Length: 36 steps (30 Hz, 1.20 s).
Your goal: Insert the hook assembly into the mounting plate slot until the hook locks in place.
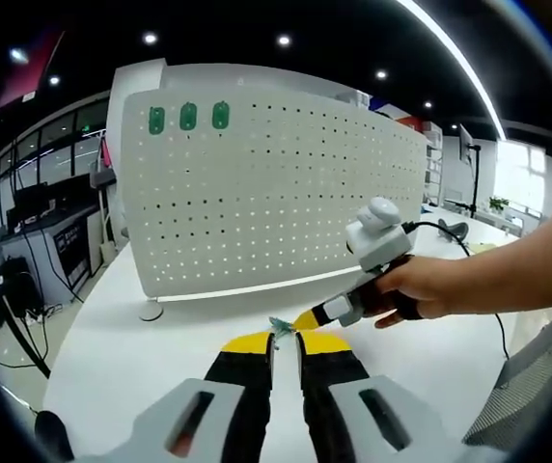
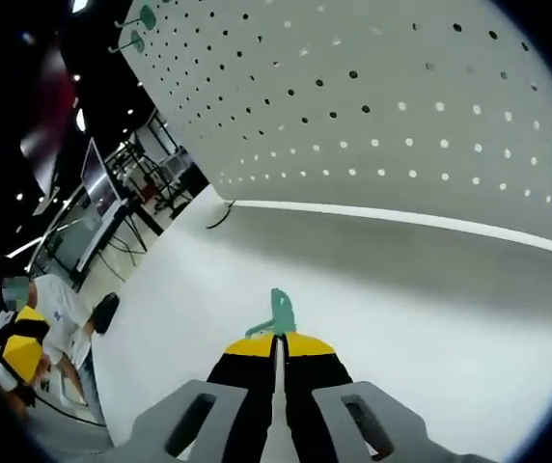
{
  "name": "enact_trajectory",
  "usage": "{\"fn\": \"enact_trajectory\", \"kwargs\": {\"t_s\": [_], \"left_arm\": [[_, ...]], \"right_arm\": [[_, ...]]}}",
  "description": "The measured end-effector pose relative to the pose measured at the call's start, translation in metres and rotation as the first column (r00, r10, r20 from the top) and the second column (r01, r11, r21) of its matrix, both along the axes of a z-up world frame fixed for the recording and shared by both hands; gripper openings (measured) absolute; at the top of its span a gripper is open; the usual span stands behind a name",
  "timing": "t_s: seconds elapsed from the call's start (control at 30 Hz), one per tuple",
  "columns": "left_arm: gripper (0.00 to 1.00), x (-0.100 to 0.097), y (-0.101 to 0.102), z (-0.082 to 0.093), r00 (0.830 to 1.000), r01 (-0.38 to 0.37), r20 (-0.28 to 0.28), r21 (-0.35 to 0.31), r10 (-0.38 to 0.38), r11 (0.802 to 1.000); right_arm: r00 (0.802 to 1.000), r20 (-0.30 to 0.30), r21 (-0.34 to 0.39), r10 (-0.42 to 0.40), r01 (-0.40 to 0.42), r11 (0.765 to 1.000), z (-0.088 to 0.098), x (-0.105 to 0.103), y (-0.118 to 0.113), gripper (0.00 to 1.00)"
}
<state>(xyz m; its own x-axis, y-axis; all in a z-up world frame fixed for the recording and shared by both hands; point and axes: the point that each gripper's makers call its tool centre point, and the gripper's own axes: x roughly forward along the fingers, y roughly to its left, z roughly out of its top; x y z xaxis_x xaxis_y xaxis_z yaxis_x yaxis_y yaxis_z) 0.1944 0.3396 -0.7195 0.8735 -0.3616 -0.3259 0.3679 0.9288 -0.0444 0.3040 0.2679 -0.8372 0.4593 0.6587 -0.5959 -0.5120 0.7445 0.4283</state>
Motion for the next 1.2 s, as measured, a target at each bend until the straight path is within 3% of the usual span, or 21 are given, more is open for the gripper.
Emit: {"fn": "enact_trajectory", "kwargs": {"t_s": [0.17, 0.27, 0.43, 0.97, 1.2], "left_arm": [[0.10, 0.000, -0.001, 0.000, 1.000, 0.003, 0.000, -0.001, -0.003, 1.000], [0.10, -0.001, -0.001, 0.000, 1.000, 0.005, -0.001, 0.000, -0.005, 1.000], [0.10, -0.001, -0.002, 0.001, 1.000, 0.008, -0.002, -0.001, -0.008, 1.000], [0.09, -0.003, -0.001, 0.000, 1.000, 0.008, -0.004, -0.002, -0.008, 1.000], [0.09, -0.002, -0.001, -0.001, 1.000, 0.006, -0.007, -0.005, -0.006, 1.000]], "right_arm": [[0.997, 0.062, -0.015, 0.036, -0.036, 0.999, 0.007, -0.002, 0.003, 0.09], [0.985, 0.148, -0.111, 0.092, -0.075, 0.991, 0.008, -0.001, -0.001, 0.10], [0.967, 0.205, -0.224, 0.150, -0.103, 0.969, 0.001, -0.004, -0.004, 0.14], [0.971, 0.201, -0.249, 0.129, -0.076, 0.965, -0.015, 0.000, 0.007, 0.17], [0.960, 0.230, -0.292, 0.159, -0.088, 0.952, -0.015, 0.002, 0.002, 0.08]]}}
